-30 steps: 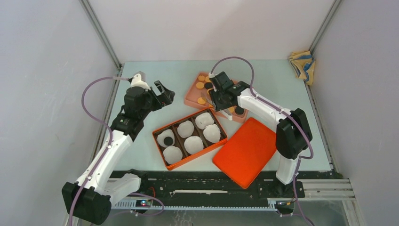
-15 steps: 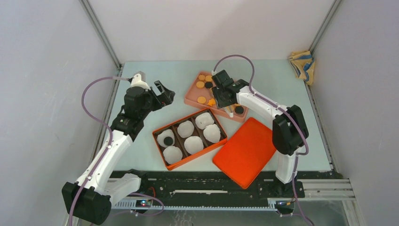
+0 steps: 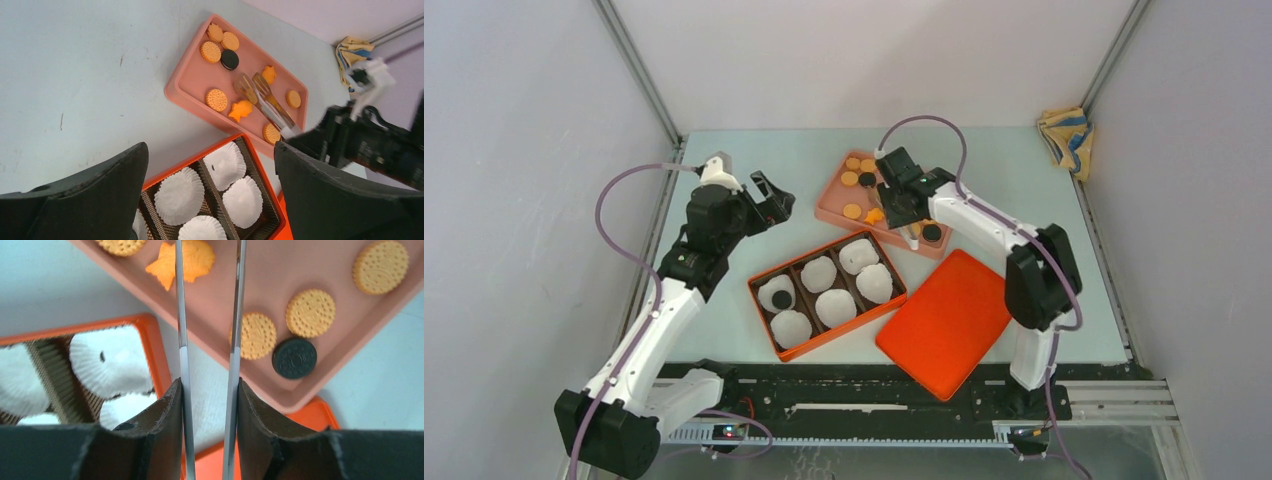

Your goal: Pack the cookies

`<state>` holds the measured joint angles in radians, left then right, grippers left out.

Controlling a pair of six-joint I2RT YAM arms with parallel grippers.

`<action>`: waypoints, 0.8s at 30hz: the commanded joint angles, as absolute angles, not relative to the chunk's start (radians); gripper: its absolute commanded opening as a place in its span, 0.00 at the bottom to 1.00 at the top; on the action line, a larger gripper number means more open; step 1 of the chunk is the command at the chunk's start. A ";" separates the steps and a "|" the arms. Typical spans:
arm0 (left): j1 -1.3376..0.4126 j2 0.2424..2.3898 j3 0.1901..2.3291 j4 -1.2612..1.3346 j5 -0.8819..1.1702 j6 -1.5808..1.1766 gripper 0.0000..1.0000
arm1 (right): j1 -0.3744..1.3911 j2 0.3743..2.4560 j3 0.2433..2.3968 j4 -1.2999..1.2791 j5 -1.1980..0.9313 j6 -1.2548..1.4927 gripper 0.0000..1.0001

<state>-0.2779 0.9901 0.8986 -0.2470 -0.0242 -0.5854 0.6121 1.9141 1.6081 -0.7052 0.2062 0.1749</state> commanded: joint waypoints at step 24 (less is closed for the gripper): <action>-0.235 0.910 0.885 -0.277 -0.100 -0.624 1.00 | 1.005 1.650 1.440 -0.732 0.058 0.249 0.22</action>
<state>-0.2485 0.9417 0.8986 -0.2821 -0.0803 -0.6083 1.0069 1.6485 1.4185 -0.7700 0.0631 0.2264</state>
